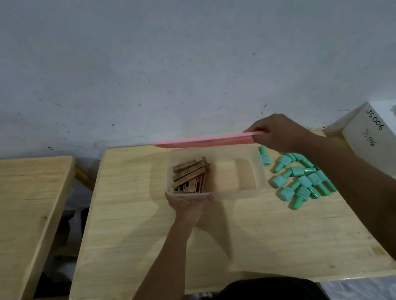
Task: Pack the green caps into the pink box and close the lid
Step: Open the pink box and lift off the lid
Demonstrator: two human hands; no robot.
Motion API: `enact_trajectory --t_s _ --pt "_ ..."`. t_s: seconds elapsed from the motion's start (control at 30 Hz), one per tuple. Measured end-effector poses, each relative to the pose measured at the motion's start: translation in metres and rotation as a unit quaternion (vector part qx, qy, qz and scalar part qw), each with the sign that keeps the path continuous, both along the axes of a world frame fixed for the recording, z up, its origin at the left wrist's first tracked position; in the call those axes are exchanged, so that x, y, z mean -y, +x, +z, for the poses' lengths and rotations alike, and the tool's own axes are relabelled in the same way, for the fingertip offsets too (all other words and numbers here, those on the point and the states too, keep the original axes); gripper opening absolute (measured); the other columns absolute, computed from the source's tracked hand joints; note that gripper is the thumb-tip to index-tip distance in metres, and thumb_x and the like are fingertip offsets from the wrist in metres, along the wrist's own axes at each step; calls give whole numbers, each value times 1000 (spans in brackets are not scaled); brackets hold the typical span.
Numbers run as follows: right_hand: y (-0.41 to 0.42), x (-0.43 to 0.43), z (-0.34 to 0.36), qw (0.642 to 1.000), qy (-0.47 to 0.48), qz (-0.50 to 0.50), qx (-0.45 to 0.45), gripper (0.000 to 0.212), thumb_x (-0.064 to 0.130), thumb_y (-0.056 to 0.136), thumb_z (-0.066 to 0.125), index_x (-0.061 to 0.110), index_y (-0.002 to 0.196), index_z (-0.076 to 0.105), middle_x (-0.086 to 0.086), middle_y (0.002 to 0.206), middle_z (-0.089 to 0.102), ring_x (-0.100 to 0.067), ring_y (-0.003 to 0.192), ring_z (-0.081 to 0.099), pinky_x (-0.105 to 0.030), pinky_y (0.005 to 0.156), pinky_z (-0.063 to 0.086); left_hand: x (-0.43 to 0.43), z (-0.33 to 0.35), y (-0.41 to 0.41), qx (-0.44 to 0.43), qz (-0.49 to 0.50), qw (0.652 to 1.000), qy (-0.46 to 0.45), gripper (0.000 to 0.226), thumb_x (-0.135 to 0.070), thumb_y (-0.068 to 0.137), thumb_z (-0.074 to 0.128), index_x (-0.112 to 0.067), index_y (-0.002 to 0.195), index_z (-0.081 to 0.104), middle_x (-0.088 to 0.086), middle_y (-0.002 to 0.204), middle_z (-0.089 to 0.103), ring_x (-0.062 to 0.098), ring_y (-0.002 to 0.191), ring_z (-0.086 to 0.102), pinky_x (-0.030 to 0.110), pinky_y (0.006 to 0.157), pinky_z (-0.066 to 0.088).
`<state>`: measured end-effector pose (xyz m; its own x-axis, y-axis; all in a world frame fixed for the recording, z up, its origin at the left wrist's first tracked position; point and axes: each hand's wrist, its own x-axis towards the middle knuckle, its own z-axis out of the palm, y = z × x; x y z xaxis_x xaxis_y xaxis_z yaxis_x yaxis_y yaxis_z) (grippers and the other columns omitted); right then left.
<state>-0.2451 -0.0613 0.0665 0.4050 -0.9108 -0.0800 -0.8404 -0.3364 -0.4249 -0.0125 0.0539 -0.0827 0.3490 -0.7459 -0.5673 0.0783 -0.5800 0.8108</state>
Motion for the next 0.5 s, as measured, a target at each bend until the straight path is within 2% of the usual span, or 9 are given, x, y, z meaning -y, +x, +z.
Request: enact_trajectory --t_s 0.07,0.13,0.27,0.3,0.33,0.4,0.43,0.47,0.5 --pt "9 -5 2 994 -88 -20 61 25 24 94 60 18 116 70 -4 102 75 -20 84 66 -38 78 56 0 7 9 -5 -18 1000 13 143 -35 46 94 -18 147 -6 10 151 17 27 140 26 42 114 33" --pt "25 -12 5 976 -186 -20 115 23 24 93 61 17 113 72 -6 100 74 -24 85 66 -39 75 55 2 17 24 21 -39 998 44 123 -45 58 86 -17 148 7 11 151 22 29 137 32 42 110 37" --pt "71 -39 0 931 -324 38 163 26 13 83 71 17 109 74 -3 95 72 -21 81 64 -29 62 52 9 44 52 201 22 976 81 67 -59 86 51 -14 135 45 20 140 41 38 128 40 46 107 34" --pt "82 -49 -5 926 -334 51 169 29 10 80 72 18 108 75 -2 94 72 -20 79 64 -28 59 52 11 55 53 182 37 981 55 62 -60 89 43 -12 128 53 19 135 48 36 124 44 45 106 34" --pt "93 -58 -10 922 -344 63 168 33 8 77 73 19 107 75 -1 95 72 -19 79 64 -27 57 51 15 66 55 99 49 994 11 61 -61 91 38 -12 120 58 16 126 56 33 116 51 44 102 38" --pt "111 -76 -24 916 -361 90 149 34 12 73 72 24 105 76 2 97 72 -18 82 62 -25 59 47 23 90 52 -159 46 984 -61 58 -60 91 39 -10 108 63 12 106 67 27 97 62 42 91 47" --pt "118 -81 -31 915 -364 104 140 33 16 73 72 26 103 76 3 96 72 -18 82 61 -26 61 45 26 100 49 -231 39 969 -80 55 -55 91 44 -8 111 62 12 105 69 27 94 65 42 90 49" --pt "125 -85 -38 917 -357 115 134 32 17 72 75 26 102 77 2 95 71 -19 81 61 -27 61 45 27 108 47 -269 22 958 -96 49 -44 92 49 -4 119 59 14 108 69 28 96 66 42 90 51" --pt "133 -89 -45 921 -344 124 131 33 18 71 78 25 103 76 1 94 70 -20 80 61 -28 60 46 26 118 45 -254 9 963 -91 42 -30 93 51 -1 124 56 15 109 68 28 97 66 41 88 52"
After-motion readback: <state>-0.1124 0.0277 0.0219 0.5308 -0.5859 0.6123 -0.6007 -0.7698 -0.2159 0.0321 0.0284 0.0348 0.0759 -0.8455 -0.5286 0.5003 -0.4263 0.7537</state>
